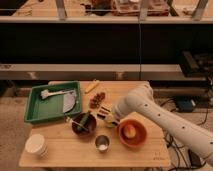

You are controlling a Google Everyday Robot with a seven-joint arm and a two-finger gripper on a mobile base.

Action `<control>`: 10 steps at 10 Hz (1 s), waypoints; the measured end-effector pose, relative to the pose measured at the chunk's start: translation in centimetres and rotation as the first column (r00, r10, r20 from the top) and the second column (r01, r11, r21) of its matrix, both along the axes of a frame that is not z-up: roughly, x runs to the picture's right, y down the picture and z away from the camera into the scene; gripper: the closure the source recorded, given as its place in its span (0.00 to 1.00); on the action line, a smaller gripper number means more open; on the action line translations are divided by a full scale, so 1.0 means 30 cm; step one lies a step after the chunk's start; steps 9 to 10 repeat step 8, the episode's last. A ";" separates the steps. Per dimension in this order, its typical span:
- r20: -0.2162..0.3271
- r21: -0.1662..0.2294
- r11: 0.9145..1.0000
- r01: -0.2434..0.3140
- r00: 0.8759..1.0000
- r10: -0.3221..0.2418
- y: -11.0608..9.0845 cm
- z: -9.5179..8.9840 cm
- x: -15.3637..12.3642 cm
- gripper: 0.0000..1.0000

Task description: Place eraser in plastic cup

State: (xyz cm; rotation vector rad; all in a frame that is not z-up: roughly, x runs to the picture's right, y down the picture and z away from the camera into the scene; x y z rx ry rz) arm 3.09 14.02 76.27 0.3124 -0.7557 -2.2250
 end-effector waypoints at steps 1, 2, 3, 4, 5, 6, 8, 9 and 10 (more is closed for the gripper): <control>0.000 0.001 1.000 0.004 1.000 -0.004 0.001 0.001 -0.003 0.20; -0.001 0.004 1.000 0.006 1.000 -0.006 -0.002 0.001 -0.003 0.20; -0.002 0.007 1.000 0.007 1.000 -0.007 -0.005 0.000 -0.002 0.20; -0.003 0.008 1.000 0.006 1.000 -0.006 -0.011 -0.001 -0.001 0.20; -0.007 0.001 1.000 0.000 1.000 0.000 -0.019 -0.003 0.004 0.20; -0.021 -0.016 1.000 -0.021 1.000 0.021 -0.034 -0.009 0.012 0.20; -0.071 -0.055 0.994 -0.096 0.993 0.091 -0.084 -0.023 0.031 0.20; -0.071 -0.055 0.994 -0.096 0.993 0.091 -0.084 -0.023 0.031 0.20; -0.071 -0.055 0.994 -0.096 0.993 0.091 -0.084 -0.023 0.031 0.20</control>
